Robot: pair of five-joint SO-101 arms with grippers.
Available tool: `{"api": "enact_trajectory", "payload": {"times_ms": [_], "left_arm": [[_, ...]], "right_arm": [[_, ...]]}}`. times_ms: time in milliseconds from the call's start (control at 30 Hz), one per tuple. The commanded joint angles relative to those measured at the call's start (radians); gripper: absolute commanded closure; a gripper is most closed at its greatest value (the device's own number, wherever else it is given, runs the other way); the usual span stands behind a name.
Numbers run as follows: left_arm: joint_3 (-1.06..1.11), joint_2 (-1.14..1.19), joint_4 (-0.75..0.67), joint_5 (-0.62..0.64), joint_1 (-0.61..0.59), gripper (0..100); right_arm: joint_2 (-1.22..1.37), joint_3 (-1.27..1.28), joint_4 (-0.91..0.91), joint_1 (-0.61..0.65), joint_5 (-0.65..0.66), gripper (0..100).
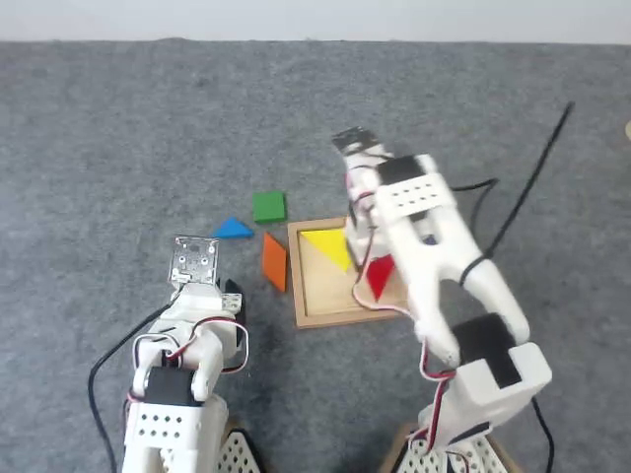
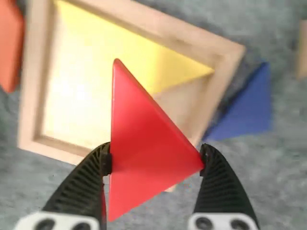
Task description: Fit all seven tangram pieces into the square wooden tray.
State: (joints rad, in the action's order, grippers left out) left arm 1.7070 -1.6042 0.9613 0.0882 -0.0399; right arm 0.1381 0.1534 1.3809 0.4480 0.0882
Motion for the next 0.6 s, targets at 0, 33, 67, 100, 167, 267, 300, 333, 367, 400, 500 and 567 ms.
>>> {"api": "enact_trajectory", "payload": {"times_ms": [0,33,67,100,167,267,300,333,367,400,500,567], "left_arm": [[-0.018,-0.014,0.003,0.006,-0.008,95],[-0.018,-0.014,0.003,0.006,-0.008,95],[-0.018,-0.014,0.003,0.006,-0.008,95],[-0.018,-0.014,0.003,0.006,-0.008,95],[-0.018,-0.014,0.003,0.006,-0.008,95],[-0.018,-0.014,0.003,0.006,-0.008,95],[-0.018,-0.014,0.003,0.006,-0.008,95],[-0.018,-0.014,0.003,0.006,-0.008,95],[-0.018,-0.014,0.003,0.006,-0.008,95],[-0.018,-0.014,0.003,0.006,-0.008,95],[-0.018,-0.014,0.003,0.006,-0.008,95],[-0.018,-0.014,0.003,0.006,-0.008,95]], "right_arm": [[-0.012,-0.054,-0.025,0.07,-0.115,95.1],[-0.01,-0.048,-0.042,0.082,-0.146,95.1],[-0.01,-0.046,-0.058,0.096,-0.167,95.1],[-0.008,-0.046,-0.071,0.105,-0.18,95.1],[-0.008,-0.046,-0.081,0.125,-0.19,95.1],[-0.008,-0.044,-0.079,0.173,-0.259,95.1],[-0.008,-0.044,-0.079,0.188,-0.298,95.1],[-0.008,-0.044,-0.084,0.2,-0.333,95.1],[-0.007,-0.044,-0.096,0.208,-0.359,95.1],[-0.001,-0.044,-0.108,0.213,-0.376,95.1],[0.058,-0.044,-0.159,0.211,-0.387,95.1],[0.105,-0.049,-0.186,0.211,-0.388,95.1]]}}
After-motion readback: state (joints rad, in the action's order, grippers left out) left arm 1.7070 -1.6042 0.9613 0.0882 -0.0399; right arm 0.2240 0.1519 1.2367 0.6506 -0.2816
